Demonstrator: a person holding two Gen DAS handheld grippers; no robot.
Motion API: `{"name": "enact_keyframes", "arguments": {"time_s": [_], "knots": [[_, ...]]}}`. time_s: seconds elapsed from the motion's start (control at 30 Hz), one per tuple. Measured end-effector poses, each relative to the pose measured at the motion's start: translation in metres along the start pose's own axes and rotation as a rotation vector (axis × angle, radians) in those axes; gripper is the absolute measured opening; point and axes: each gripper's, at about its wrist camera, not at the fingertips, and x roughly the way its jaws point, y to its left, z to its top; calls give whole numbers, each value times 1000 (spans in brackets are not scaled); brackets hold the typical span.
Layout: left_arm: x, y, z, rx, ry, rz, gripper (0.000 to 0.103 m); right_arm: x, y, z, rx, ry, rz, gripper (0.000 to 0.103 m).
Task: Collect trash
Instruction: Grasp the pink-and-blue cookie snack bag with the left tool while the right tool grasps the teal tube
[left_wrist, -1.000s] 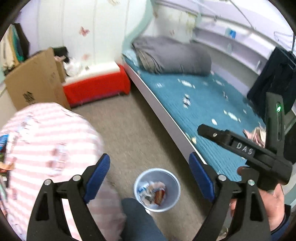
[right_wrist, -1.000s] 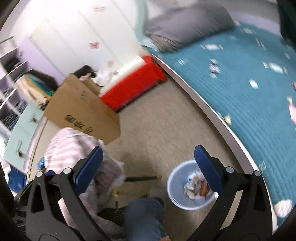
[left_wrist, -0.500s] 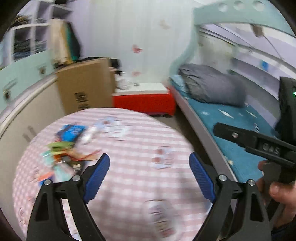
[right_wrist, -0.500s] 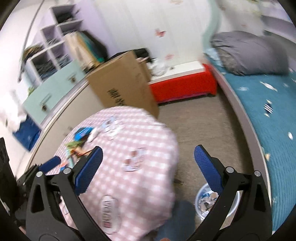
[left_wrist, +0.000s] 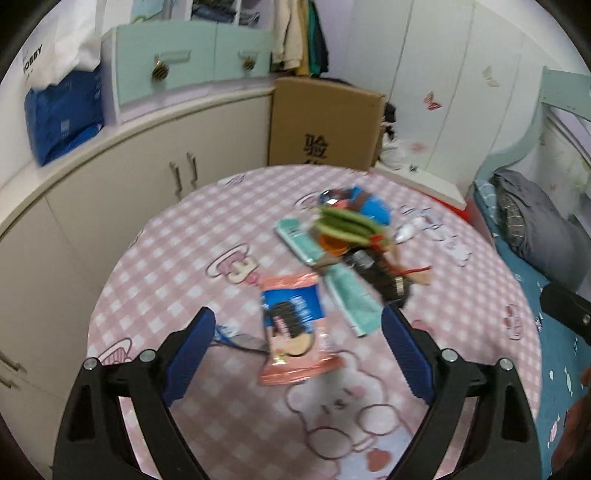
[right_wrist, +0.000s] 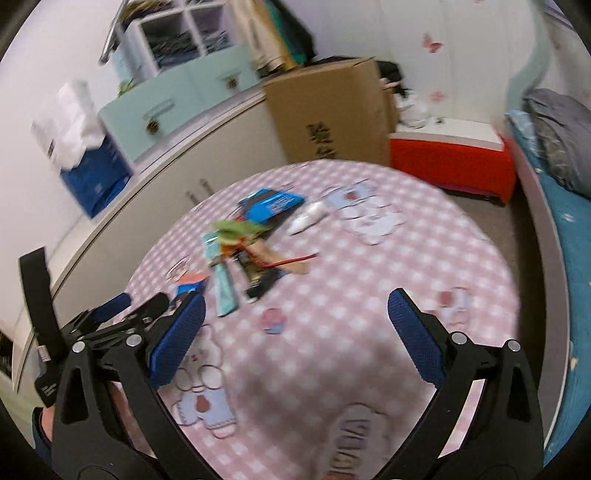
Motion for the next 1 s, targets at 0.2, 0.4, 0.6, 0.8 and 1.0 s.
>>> {"name": "enact_keyframes", "arguments": {"time_s": [0.2, 0.4, 0.6, 0.8, 1.0], "knots": [[37, -8, -7, 39, 87, 37, 89, 19, 24, 0, -41, 36, 45, 97], [49, 6, -11, 72, 94, 2, 43, 45, 46, 6, -103, 70, 92, 97], [37, 40, -15, 53, 76, -92, 24, 97, 84, 11, -188, 139, 182, 81], [28, 69, -19, 11, 67, -90, 24, 161, 110, 10, -290, 219, 82, 63], [33, 71, -16, -10, 79, -107, 34, 168, 119, 0, -404, 195, 2, 19]]}}
